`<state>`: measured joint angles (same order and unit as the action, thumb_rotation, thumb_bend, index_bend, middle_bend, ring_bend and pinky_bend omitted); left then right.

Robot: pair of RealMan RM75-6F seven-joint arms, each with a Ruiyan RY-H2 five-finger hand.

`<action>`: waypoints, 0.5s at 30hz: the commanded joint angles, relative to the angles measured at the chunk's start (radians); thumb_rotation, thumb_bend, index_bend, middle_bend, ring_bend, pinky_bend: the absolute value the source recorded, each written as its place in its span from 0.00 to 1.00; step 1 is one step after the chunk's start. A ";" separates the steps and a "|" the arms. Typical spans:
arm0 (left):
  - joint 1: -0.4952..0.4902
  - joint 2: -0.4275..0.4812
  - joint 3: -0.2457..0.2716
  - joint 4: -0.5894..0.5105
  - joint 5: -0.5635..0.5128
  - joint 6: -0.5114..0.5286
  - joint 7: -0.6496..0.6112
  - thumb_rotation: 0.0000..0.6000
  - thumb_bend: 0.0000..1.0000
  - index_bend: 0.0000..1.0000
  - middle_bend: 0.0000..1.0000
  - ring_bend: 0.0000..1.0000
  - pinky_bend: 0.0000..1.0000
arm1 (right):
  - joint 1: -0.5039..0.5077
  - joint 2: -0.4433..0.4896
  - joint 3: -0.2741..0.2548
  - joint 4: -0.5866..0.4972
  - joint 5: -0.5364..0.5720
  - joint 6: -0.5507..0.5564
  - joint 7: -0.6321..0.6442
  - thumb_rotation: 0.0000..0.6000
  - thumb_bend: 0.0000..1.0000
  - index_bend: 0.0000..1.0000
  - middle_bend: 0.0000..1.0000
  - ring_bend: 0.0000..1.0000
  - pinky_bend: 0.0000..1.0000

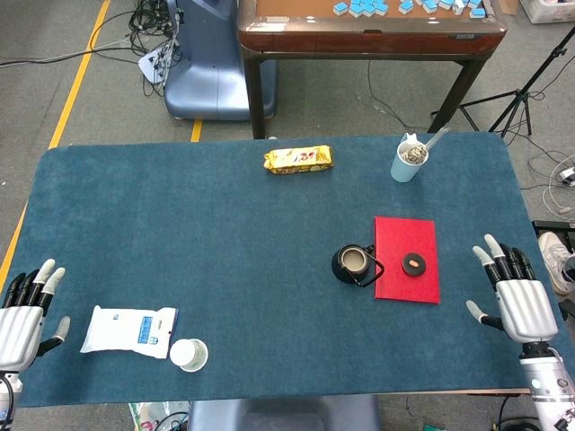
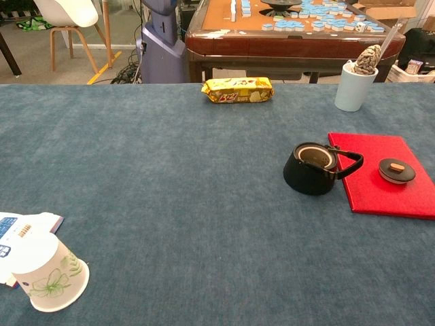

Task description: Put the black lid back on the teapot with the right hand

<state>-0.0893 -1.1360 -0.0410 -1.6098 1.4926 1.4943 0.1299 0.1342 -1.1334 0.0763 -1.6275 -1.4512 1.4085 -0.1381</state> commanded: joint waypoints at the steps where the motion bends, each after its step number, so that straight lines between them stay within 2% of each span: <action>1: -0.001 0.000 -0.001 -0.001 -0.002 -0.002 0.001 1.00 0.39 0.00 0.00 0.00 0.00 | 0.002 -0.001 0.001 0.003 0.004 -0.005 0.000 1.00 0.25 0.09 0.00 0.00 0.00; 10: 0.021 -0.009 0.012 0.009 0.013 0.029 -0.009 1.00 0.39 0.00 0.00 0.00 0.00 | 0.020 -0.007 -0.001 -0.006 0.000 -0.029 -0.027 1.00 0.25 0.09 0.00 0.00 0.00; 15: 0.031 -0.005 0.021 0.004 0.017 0.035 -0.005 1.00 0.39 0.00 0.00 0.00 0.00 | 0.037 0.002 -0.003 -0.009 0.000 -0.065 0.006 1.00 0.25 0.09 0.00 0.00 0.00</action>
<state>-0.0594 -1.1424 -0.0210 -1.6044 1.5087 1.5279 0.1261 0.1660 -1.1357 0.0753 -1.6360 -1.4502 1.3543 -0.1420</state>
